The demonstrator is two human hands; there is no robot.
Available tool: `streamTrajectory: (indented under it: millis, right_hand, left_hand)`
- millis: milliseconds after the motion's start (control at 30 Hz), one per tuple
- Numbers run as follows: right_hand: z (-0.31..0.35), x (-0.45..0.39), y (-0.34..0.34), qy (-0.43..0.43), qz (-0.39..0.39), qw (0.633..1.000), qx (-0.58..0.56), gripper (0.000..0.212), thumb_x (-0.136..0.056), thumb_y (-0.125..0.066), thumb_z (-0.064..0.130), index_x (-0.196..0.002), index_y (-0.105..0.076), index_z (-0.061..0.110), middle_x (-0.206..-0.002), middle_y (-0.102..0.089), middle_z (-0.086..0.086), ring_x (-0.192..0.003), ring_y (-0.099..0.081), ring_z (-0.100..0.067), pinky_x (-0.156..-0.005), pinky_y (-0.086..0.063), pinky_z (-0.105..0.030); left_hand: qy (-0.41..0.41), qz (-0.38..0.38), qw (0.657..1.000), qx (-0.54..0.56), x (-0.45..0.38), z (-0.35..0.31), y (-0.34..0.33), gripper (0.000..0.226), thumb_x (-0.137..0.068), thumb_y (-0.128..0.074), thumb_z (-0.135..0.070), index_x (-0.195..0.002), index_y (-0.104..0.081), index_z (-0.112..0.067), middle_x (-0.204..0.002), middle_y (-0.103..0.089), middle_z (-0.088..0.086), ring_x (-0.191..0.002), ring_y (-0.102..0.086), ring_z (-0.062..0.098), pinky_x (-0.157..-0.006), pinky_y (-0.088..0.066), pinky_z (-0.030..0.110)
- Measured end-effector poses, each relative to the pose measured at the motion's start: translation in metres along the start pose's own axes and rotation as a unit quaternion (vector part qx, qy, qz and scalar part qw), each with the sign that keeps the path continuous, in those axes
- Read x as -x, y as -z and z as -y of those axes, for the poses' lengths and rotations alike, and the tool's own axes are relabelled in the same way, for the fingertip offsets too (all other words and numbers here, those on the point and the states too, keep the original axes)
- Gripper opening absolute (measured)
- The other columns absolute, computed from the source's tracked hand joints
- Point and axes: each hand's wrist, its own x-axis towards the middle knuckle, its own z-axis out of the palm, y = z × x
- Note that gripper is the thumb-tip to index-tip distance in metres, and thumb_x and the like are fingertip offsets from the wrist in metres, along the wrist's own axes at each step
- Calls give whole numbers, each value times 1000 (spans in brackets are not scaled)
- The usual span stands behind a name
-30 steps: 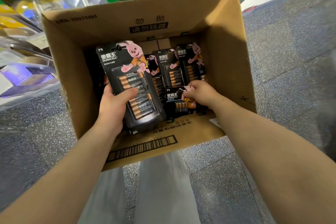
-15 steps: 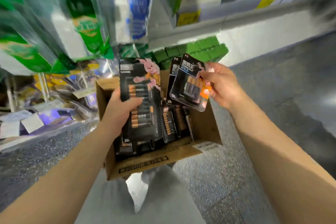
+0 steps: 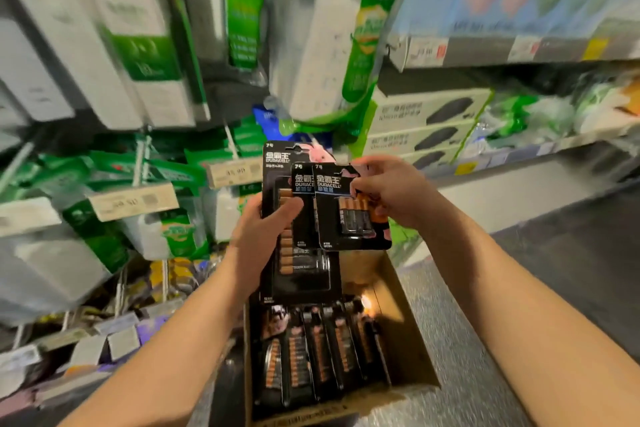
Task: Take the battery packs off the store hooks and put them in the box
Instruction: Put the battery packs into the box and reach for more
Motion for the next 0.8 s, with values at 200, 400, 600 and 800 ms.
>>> streamTrajectory:
  millis: [200,400,600,800]
  right_hand:
    - [84,17,-12,153,-25,987,38,20,-80,-63,-3,-78,-65,17,-61,-62,6,-45,-52,-2,-39,-36,-18]
    - [166,36,-7,246,-66,962,101,20,-80,-73,19,-82,-54,25,-73,-59,4,-54,-54,-9,-51,-38,-27]
    - [240,55,-10,338,-46,938,56,23,-80,-73,13,-85,-53,22,-73,-60,-2,-46,-56,-10,-42,-44,-25]
    - [315,46,-27,387,-38,921,-30,22,-76,-70,21,-90,-53,26,-75,-55,-9,-55,-46,-21,-53,-35,-36]
  left_hand:
    - [-112,-22,993,0,14,-73,18,39,-80,-75,-15,-117,-65,-10,-100,-77,1,-94,-72,18,-78,-57,28]
    - [-219,-82,971,-39,39,-148,36,56,-61,-76,-43,-114,-67,-25,-104,-76,-4,-96,-72,12,-82,-52,32]
    - [-311,-144,939,-28,56,-218,55,66,-51,-74,-52,-112,-66,-26,-102,-76,-3,-97,-72,19,-82,-52,35]
    - [-391,-186,901,-26,58,-292,74,35,-79,-79,-29,-110,-65,-24,-98,-76,-4,-89,-73,11,-73,-54,26]
